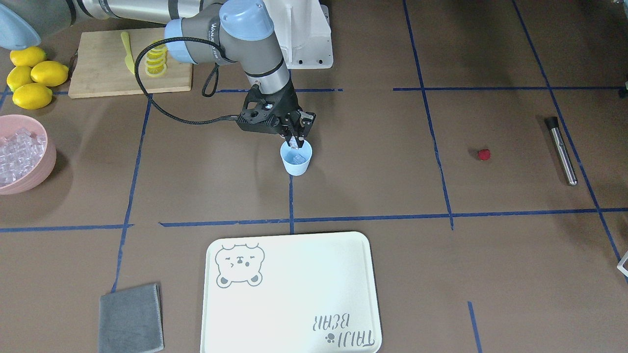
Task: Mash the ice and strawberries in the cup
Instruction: 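Carry the ice cube to the cup and open the right gripper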
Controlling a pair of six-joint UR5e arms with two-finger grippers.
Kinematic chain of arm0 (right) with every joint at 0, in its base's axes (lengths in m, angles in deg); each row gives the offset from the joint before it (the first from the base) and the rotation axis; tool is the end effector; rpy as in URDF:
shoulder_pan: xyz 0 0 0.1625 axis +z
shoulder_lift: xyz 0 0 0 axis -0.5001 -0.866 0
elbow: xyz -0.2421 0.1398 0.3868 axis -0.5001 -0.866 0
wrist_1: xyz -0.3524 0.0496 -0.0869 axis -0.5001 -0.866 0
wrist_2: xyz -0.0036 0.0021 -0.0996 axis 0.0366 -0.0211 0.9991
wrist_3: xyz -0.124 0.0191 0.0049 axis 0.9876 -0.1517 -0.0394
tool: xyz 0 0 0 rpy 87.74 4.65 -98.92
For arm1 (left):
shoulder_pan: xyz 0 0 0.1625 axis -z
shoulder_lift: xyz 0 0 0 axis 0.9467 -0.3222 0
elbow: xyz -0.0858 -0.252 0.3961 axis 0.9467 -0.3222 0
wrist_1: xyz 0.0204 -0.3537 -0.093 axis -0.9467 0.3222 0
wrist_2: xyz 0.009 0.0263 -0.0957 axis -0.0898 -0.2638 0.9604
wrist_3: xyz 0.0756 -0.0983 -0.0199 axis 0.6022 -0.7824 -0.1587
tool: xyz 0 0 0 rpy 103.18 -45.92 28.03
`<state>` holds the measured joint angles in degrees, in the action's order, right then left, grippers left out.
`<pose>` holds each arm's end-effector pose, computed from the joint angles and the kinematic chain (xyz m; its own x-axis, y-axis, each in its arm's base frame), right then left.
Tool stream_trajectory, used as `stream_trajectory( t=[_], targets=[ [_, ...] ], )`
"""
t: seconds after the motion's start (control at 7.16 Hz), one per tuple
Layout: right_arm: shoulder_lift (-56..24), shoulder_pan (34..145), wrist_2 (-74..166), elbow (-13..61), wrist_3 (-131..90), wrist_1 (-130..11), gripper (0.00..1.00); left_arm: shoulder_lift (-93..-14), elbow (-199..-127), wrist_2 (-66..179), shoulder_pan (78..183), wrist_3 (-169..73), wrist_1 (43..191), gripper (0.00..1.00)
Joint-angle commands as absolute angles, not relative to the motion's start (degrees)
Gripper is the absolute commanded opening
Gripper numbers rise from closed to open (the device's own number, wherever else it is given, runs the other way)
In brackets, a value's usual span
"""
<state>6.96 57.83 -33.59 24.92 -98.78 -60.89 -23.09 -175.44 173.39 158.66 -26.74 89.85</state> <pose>-0.5829 -0.4280 0.2433 0.4337 0.3253 0.8403 -0.3340 0.9242 -0.1854 -0.0232 -0.3554 0.6942 0.6489 0.1712 -0.7414 -0.1189 0.9852 0.1234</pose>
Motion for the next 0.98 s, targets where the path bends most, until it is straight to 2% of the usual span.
stream_trajectory(
  t=[0.0,0.14,0.56,0.84],
  targets=[
    [7.03,57.69,-33.47,24.71,-98.79,-60.78,0.9,-23.09,-175.53,173.48,158.74,-26.68,89.85,1.0],
    [7.21,57.69,-33.47,24.71,-98.96,-60.78,0.97,-23.09,-175.62,173.48,158.75,-26.68,89.85,1.0],
    [6.6,59.0,-34.61,26.27,-98.88,-60.96,0.98,-23.09,-175.62,173.48,158.66,-26.68,89.85,1.0],
    [-3.8,66.52,-44.84,37.12,-97.83,-63.23,0.98,-23.7,-175.62,175.65,157.7,-28.68,90.72,1.0]
  ],
)
